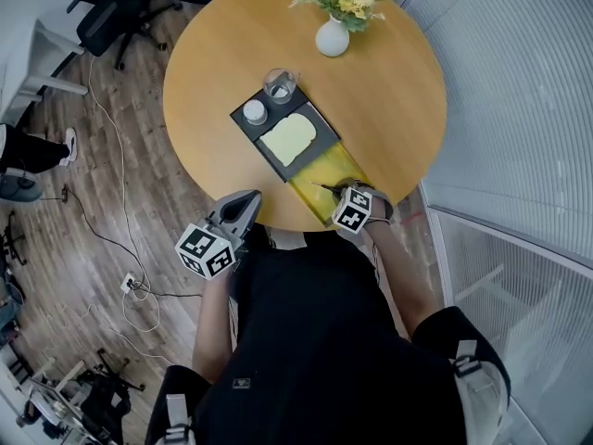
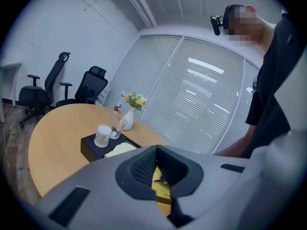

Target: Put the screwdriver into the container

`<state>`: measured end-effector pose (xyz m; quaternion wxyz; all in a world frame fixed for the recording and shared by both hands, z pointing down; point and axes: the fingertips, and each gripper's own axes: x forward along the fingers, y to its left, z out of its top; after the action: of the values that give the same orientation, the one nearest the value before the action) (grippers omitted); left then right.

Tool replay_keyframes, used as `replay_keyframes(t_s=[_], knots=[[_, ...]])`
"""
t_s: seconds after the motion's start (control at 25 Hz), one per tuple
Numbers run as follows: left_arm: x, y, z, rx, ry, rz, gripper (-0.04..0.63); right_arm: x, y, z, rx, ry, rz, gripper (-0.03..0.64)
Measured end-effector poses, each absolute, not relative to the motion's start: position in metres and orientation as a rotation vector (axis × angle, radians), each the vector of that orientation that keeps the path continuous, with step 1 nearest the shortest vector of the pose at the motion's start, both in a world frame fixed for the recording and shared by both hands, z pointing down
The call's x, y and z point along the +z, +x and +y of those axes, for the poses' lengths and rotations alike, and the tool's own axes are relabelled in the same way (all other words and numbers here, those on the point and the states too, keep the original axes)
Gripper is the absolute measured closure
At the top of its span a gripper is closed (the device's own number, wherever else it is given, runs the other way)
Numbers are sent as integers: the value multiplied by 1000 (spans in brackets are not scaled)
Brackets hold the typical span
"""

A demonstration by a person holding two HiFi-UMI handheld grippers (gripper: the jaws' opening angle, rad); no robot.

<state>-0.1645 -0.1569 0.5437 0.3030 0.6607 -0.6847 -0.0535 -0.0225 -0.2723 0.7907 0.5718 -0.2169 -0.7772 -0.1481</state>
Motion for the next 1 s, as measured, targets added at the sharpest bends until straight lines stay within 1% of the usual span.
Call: replay_keyframes(t_s=[0.8, 1.0], knots=[[538, -164, -165, -137, 1749, -1844, 591, 811, -23, -280, -371, -533, -1805, 554], [538, -158, -171, -143, 1738, -1856, 591, 811, -24, -282, -362, -551, -1836, 536]])
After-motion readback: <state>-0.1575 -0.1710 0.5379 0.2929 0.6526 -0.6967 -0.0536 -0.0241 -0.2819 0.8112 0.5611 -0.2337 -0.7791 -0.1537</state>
